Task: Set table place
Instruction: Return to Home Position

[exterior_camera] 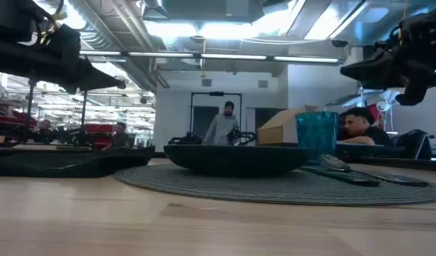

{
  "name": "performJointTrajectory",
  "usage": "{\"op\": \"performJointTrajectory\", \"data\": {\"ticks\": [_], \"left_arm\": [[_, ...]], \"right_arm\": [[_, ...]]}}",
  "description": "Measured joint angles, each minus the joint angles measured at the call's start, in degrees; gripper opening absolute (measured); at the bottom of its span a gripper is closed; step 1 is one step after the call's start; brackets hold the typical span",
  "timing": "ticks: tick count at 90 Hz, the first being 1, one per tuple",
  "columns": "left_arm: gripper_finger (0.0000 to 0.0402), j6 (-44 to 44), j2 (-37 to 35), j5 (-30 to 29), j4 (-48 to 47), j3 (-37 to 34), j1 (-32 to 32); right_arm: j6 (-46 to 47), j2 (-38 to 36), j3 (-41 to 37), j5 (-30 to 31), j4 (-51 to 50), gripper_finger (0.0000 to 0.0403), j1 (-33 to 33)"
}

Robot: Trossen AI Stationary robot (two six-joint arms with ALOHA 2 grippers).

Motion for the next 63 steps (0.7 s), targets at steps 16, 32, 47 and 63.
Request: {"op": "performJointTrajectory", "data": {"ticks": [16, 32, 47, 63], "left_arm": [[0.0000, -3.68, 2.16, -0.02, 0.00, 0.00, 2.17], [0.0000, -3.66, 3.67, -0.03, 0.02, 0.00, 2.61], [0.0000, -3.89, 3.87, -0.05, 0.02, 0.00, 2.61], [0.0000, -5.00, 3.87, -0.05, 0.02, 0.00, 2.59]], "right_arm": [[-2.13, 0.34, 0.00, 0.02, 0.00, 0.0000, 0.00], [-2.21, 0.35, 0.00, 0.03, 0.00, 0.0000, 0.00], [-1.32, 0.33, 0.00, 0.09, 0.13, 0.0000, 0.00], [6.60, 0.33, 0.00, 8.12, 1.44, 0.0000, -0.02]]}}
